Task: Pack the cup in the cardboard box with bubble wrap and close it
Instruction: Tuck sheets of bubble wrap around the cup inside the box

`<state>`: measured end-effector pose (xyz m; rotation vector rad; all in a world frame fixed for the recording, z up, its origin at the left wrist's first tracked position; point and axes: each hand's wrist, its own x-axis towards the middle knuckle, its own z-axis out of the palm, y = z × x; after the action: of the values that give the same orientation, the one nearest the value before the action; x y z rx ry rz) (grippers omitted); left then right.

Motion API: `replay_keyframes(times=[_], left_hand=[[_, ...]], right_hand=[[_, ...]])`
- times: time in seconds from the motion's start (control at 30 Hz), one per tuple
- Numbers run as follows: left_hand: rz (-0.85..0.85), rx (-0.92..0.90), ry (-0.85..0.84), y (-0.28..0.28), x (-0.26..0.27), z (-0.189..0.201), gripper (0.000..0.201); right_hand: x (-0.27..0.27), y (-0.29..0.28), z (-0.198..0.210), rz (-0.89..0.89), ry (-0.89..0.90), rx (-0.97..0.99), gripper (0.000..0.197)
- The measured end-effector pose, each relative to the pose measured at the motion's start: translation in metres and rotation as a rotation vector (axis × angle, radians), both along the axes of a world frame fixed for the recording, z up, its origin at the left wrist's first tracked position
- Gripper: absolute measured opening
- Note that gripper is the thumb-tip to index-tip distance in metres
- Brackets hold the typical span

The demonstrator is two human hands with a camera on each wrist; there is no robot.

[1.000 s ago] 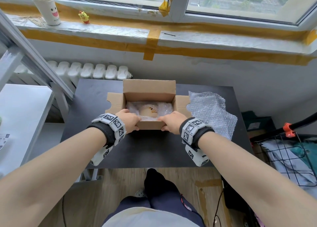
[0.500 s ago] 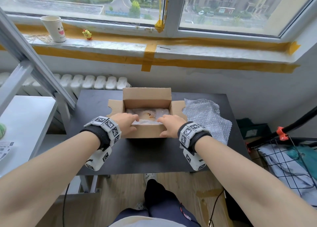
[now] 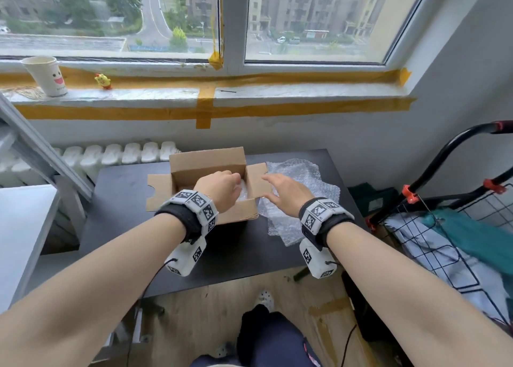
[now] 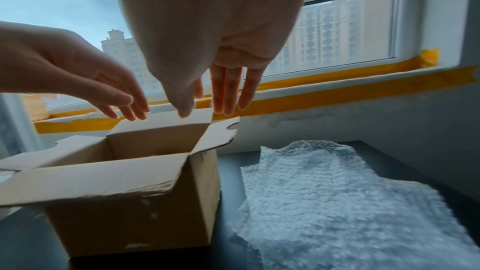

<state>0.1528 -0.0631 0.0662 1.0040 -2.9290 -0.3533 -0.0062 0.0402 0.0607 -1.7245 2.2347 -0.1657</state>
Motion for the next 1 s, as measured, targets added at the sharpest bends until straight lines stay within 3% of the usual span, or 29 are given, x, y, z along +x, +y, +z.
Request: replay_keyframes(times=[0.23,0.37,0.57,0.7,0.87,1.0], left_hand=[[-0.071,0.028,0.054,0.042,-0.076,-0.010,0.028],[-0.130,0.085,0.011,0.059,-0.114,-0.032,0.029],[-0.077,0.192,-0.091,0.074,-0.157,-0.078,0.031],[0.016,0.256,-0.129,0.071,-0.169,-0.110,0.032],[0.097,0.313,-0.237,0.065,-0.170,-0.133,0.059],[0.134,0.322,-0.280,0.062,-0.168,-0.146,0.064]], right_hand=[[-0.053,0.035,-0.004,-0.144,-0.008,0.035,0.048],[-0.092,0.050,-0.020,-0.181,-0.012,0.085,0.048],[-0.140,0.059,-0.059,-0.157,-0.048,0.182,0.047],[-0.163,0.055,-0.087,-0.101,-0.075,0.233,0.049],[-0.181,0.047,-0.119,0.013,-0.080,0.288,0.067],[-0.187,0.043,-0.135,0.060,-0.093,0.270,0.075]])
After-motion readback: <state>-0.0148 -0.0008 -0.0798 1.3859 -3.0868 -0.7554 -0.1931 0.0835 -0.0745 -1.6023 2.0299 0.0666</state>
